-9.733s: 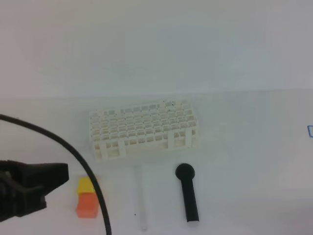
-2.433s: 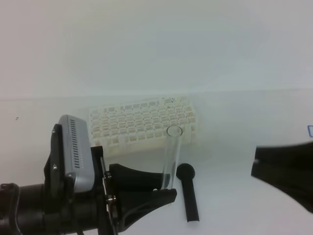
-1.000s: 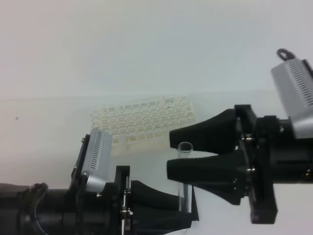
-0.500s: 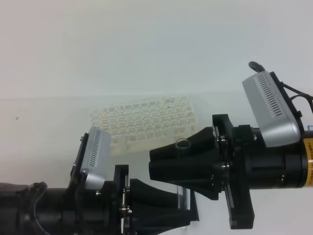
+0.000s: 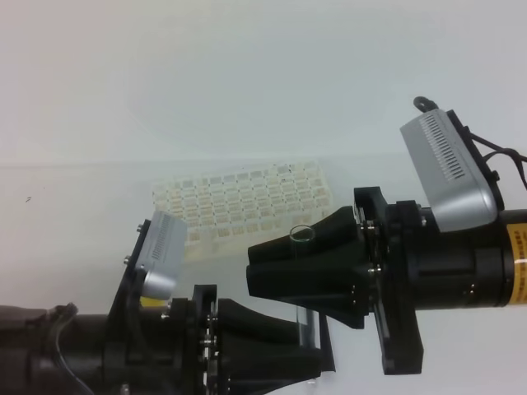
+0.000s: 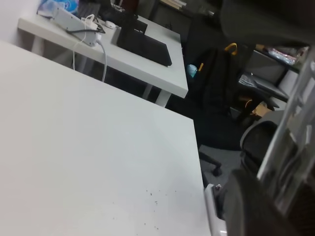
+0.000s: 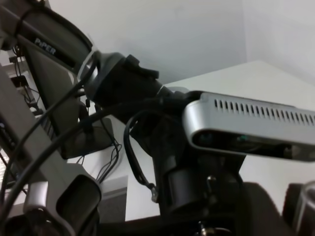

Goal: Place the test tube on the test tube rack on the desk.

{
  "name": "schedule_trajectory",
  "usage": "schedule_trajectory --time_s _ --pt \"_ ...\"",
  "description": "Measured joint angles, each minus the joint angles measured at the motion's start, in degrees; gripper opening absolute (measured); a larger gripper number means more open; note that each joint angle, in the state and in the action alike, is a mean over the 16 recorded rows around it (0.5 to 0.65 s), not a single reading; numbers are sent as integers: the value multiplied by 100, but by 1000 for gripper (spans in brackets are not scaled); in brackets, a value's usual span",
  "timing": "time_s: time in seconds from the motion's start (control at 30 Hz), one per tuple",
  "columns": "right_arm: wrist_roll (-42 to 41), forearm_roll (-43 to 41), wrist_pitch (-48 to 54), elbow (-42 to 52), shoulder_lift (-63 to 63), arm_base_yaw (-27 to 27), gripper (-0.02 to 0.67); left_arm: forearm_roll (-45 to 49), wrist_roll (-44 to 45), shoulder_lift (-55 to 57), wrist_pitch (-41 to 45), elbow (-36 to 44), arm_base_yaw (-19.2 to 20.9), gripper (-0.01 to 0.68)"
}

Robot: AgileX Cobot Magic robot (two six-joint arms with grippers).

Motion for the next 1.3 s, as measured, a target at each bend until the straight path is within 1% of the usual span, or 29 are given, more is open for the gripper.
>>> schedule_trajectory --time_s 0.17,0.27,0.37,0.4,0.5,0.6,0.7,0.8,0.9,1.17,1.3 --pt "-44 -40 233 -15 -106 -70 113 0 -361 0 -20 0 0 295" --pt "-114 -69 495 -28 -267 -159 113 0 -532 0 -42 0 0 347" --pt "-185 -115 854 -40 -503 -263 113 0 -686 0 -127 0 0 343" --pt "-204 -131 988 -44 -594 -299 113 0 -721 0 -177 0 0 331" --pt "-243 -178 1389 -55 -889 -406 113 0 -800 0 -399 -7 0 265" --pt "-268 -232 1749 -65 -1173 -495 113 0 -804 0 -736 -31 0 182" --pt "-258 -306 2027 -69 -1401 -546 113 0 -715 0 -1188 -85 0 98" --pt "-220 -408 2207 -69 -1554 -562 113 0 -559 0 -1787 -172 0 30" --pt "-173 -515 2283 -69 -1634 -563 113 0 -368 0 -2491 -285 0 1" --pt "-29 -756 2278 -69 -1667 -563 112 0 50 1 -4459 -593 0 0" --pt "10 -834 2260 -69 -1667 -563 112 0 138 14 -5206 -680 0 -1"
